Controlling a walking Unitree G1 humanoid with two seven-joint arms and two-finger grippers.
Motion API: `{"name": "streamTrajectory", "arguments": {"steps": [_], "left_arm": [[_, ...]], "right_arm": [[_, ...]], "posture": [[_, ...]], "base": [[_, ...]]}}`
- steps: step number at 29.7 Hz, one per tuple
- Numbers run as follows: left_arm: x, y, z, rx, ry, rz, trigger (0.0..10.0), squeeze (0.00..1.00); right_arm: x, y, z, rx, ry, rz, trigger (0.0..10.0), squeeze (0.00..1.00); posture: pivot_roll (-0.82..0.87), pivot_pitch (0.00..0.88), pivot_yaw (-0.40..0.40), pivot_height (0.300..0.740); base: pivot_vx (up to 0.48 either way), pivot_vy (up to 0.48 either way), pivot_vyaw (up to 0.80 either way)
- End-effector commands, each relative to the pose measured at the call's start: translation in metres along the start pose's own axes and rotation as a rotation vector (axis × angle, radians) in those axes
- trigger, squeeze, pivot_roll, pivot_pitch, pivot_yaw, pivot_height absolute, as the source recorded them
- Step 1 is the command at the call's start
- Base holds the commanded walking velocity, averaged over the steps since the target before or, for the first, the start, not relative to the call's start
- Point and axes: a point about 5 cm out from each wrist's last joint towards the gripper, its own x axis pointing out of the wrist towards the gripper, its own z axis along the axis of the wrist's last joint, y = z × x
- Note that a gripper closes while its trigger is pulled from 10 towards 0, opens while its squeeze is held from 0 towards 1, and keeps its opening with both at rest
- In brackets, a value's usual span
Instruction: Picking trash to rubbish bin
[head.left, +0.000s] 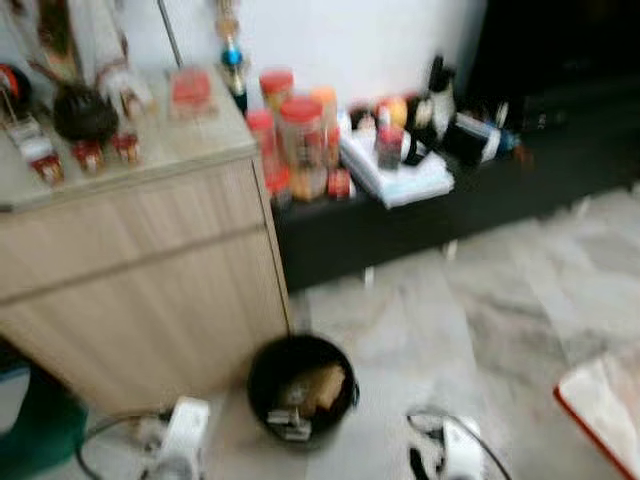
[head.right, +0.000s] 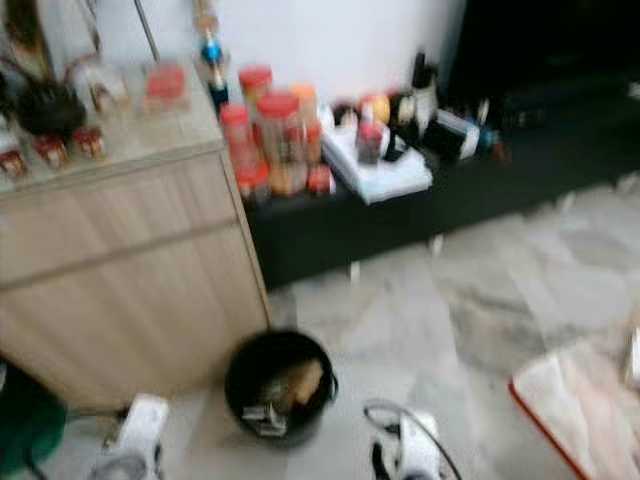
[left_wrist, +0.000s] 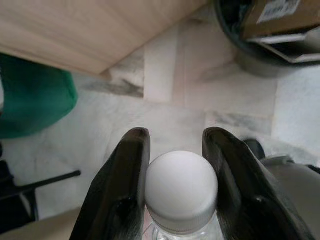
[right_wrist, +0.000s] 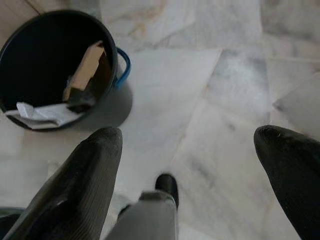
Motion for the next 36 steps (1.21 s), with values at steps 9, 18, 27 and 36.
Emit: {"name": "streamTrajectory", "arguments": {"steps": [9,18,27,36], "left_arm": [[0.0,0.013,-0.005,0.004,0.023,0.036,10.0,0.0],[0.001,0.013,-0.002,-0.001,0.015,0.036,10.0,0.0],[0.003,0.012,0.013,0.003,-0.029,0.026,10.0,0.0],[0.003,-0.003,0.057,0.04,-0.188,-0.074,10.0,0.0]], "right_arm": [[0.001,0.011,0.001,0.004,-0.006,0.028,10.0,0.0],[0.001,0.011,0.001,0.008,-0.005,0.028,10.0,0.0],[0.001,0.011,0.001,0.01,-0.006,0.029,10.0,0.0],[0.001,0.01,0.001,0.01,-0.006,0.029,10.0,0.0]], "posture": [[-0.09,0.056,0.023,0.74],[-0.09,0.056,0.022,0.74],[-0.09,0.056,0.022,0.74],[-0.09,0.061,0.016,0.74]], "base": [[0.332,0.0,0.0],[0.331,0.0,0.0],[0.33,0.0,0.0],[0.176,0.0,0.0]]}}
